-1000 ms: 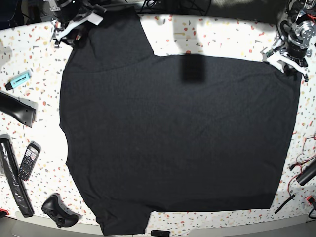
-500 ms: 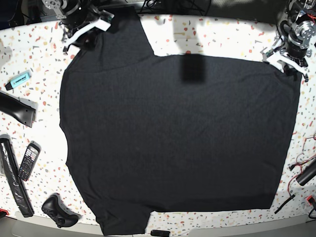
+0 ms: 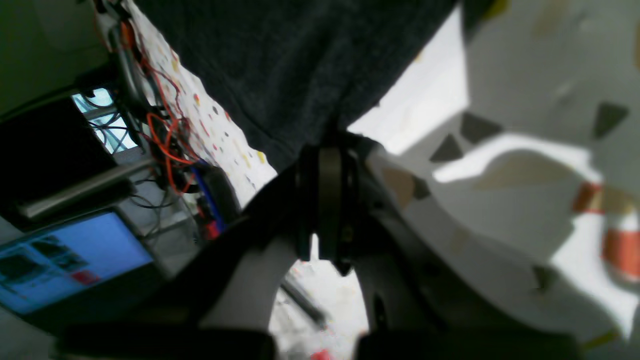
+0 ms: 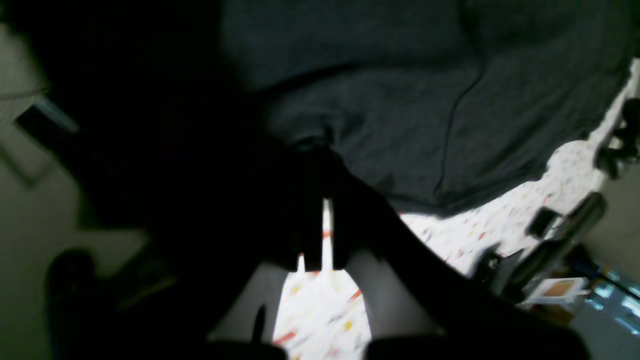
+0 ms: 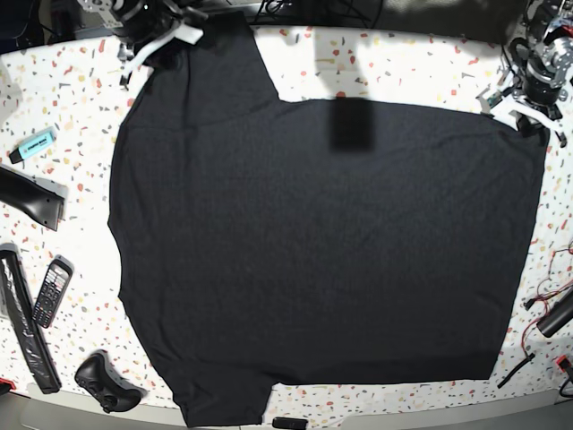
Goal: Fold the T-shirt properly
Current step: 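Grasp the shoulder corners of the black shirt with both grippers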
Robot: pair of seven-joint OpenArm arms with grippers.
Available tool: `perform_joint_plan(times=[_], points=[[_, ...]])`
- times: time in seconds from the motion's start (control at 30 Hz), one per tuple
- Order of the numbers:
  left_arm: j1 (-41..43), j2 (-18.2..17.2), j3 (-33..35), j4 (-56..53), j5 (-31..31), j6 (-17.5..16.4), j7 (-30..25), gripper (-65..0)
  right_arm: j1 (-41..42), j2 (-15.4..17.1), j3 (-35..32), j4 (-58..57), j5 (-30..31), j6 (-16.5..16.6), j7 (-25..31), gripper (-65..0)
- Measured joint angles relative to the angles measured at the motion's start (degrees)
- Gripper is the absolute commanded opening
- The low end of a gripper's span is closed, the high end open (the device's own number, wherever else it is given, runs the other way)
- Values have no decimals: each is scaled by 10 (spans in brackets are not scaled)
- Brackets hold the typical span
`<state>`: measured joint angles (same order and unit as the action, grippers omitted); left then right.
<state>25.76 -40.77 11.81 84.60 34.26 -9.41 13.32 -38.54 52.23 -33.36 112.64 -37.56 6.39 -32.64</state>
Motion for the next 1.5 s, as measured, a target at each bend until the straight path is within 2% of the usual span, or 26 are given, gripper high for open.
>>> perform_joint_plan(times=[0.07, 0.17, 0.33, 0.53, 0.83, 1.1, 1.2, 1.3, 1.33, 1.43, 1.5], points=[[14, -7, 4, 28, -22, -3, -1, -650, -25, 3, 9, 16, -7, 0, -21, -650], [43, -12, -14, 73, -58, -16, -5, -650, -64, 3, 37, 32, -14, 0, -23, -650], [113, -12, -99, 120, -107, -26, 4, -650, -136, 3, 104, 47, -15, -4, -11, -650], [192, -10, -181, 147, -112, -27, -3, -650, -210, 3, 166, 62, -15, -4, -3, -650], [261, -10, -192, 175, -120, -29, 4, -650, -303, 3, 217, 95, -16, -4, -10, -650], [290, -10, -192, 175, -116, -29, 6, -650, -323, 2, 220, 96, -22, -4, -17, -650], [287, -12, -192, 179, -99, -28, 6, -650, -323, 2, 221, 98, -45, -31, -19, -650], [287, -12, -202, 192, -100, -30, 4, -650, -322, 1, 241, 109, -61, -89, -25, -650], [287, -12, -212, 198, -101, -30, 2, -650, -322, 1, 257, 113, -60, -97, -25, -650], [283, -13, -243, 208, -125, -28, 0, -650, -319, 3, 303, 118, -59, -101, -7, -650], [269, -13, -248, 208, -139, -29, 1, -650, -308, 2, 315, 118, -22, -99, -9, -650]])
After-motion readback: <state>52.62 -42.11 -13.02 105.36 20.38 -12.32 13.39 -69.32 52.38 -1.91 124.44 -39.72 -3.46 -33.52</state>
